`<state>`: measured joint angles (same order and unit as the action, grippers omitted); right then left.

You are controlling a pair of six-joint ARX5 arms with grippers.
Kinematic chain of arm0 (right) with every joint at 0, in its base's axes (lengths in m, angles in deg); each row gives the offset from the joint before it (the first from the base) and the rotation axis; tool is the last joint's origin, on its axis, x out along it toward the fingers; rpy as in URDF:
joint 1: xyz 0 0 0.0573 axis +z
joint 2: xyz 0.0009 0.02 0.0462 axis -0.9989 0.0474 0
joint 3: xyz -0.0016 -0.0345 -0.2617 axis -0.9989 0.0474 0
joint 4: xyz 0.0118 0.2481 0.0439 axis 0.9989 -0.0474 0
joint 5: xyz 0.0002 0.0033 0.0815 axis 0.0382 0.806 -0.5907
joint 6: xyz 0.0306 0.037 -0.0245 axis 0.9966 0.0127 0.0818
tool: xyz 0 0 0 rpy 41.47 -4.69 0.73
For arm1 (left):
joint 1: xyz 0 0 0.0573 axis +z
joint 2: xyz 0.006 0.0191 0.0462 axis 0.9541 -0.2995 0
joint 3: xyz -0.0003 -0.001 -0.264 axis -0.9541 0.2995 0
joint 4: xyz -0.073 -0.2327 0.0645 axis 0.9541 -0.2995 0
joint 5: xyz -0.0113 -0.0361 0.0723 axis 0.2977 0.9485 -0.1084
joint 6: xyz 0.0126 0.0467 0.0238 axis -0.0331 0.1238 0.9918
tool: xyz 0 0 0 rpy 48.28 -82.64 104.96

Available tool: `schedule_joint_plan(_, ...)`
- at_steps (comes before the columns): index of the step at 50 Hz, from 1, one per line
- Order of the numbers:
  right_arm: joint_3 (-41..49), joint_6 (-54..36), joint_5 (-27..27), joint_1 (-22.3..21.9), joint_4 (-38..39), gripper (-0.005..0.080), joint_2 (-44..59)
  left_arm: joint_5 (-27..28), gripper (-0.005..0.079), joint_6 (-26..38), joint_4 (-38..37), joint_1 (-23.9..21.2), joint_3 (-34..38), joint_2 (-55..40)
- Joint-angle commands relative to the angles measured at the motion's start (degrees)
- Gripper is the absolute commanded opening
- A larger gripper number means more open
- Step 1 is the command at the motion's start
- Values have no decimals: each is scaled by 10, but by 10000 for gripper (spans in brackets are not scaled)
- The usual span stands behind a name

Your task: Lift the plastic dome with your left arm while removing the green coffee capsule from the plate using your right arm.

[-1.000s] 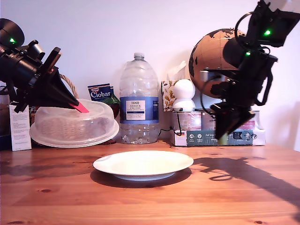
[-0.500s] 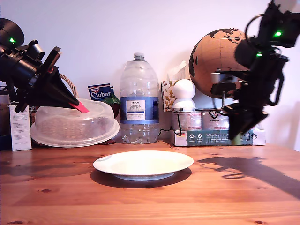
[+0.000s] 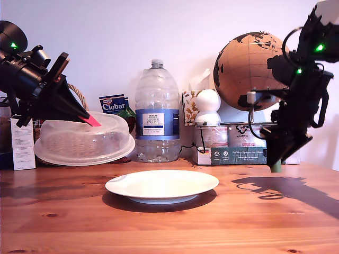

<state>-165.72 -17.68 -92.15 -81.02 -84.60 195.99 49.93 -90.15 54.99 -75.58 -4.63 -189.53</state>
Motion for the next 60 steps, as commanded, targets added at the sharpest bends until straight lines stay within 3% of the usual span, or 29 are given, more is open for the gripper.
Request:
schedule_joint_plan(1,-2,1,0,-1,2,257,15,3,-24,1,6,-2,2,4)
schedule_joint_plan(26,-2,5,-5,-1,9,274,51,16,-24,-8,12,-36,2,4)
schedule_joint_plan(37,-2,5,-4,0,-11,409,51,16,-24,-17,24,-60,2,4)
schedule_joint_plan(47,-2,14,-4,3,-29,464,50,16,-24,-26,37,-71,2,4)
schedule_joint_plan(60,-8,15,1,11,-44,465,36,14,-24,-28,48,-90,2,4)
